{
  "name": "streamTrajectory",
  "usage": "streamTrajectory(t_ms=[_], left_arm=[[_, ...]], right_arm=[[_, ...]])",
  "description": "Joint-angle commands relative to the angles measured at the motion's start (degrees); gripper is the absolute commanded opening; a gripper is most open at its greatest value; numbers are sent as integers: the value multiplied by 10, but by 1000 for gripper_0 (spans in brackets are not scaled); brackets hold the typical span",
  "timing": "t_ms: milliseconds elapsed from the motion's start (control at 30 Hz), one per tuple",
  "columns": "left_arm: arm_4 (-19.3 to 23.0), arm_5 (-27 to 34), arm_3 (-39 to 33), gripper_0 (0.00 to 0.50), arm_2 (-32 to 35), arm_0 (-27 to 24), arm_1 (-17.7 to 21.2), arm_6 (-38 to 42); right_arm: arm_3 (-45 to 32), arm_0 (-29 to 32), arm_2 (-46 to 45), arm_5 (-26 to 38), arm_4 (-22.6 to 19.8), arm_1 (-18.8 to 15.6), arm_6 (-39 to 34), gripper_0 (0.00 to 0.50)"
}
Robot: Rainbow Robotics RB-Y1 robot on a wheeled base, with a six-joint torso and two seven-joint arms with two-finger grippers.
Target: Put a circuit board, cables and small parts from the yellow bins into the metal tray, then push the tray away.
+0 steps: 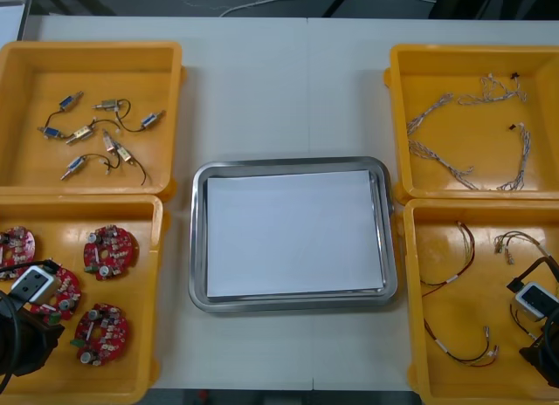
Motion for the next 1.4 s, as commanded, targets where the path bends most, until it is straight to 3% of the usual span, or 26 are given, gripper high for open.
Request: streamTrajectory(t_ms=[33,67,100,133,167,533,667,733,833,867,900,1200,1400], left_arm=[[-13,-6,8,329,-13,-10,-10,11],[-14,-6,9,329,-14,-10,-10,12],[-16,-6,9,329,-16,-12,-10,13],[-16,-6,9,325,-17,-13,-10,14],[-17,-6,10,323,-18,-16,-10,16],[-22,-6,11,310,-23,-28,-10,27],[-27,-6,11,282,-25,-30,-10,30],[-30,-6,11,252,-26,-30,-10,32],[-32,-7,12,141,-29,-30,-10,35],[-33,-7,11,52,-30,-30,-10,36],[-34,-6,11,0,-29,-30,-10,37],[-30,-5,4,0,-17,-33,-9,42],[-25,69,-37,0,37,-47,-9,47]], right_arm=[[-2,17,9,-5,6,8,4,375],[-2,17,8,-5,7,8,4,292],[-2,16,8,-5,7,8,3,86],[-2,15,8,-4,7,8,2,10],[-2,14,8,-3,7,8,2,0],[-2,-18,-3,17,-2,7,3,0],[-4,-53,-23,65,-14,8,9,0],[-7,-67,-31,86,-18,8,11,0],[-15,-88,-44,118,-26,8,8,0],[-19,-96,-48,131,-30,8,7,0],[-22,-101,-53,143,-32,9,5,0],[-77,-136,-91,229,-51,19,-5,0],[-128,-168,-123,312,-53,41,-17,0]])
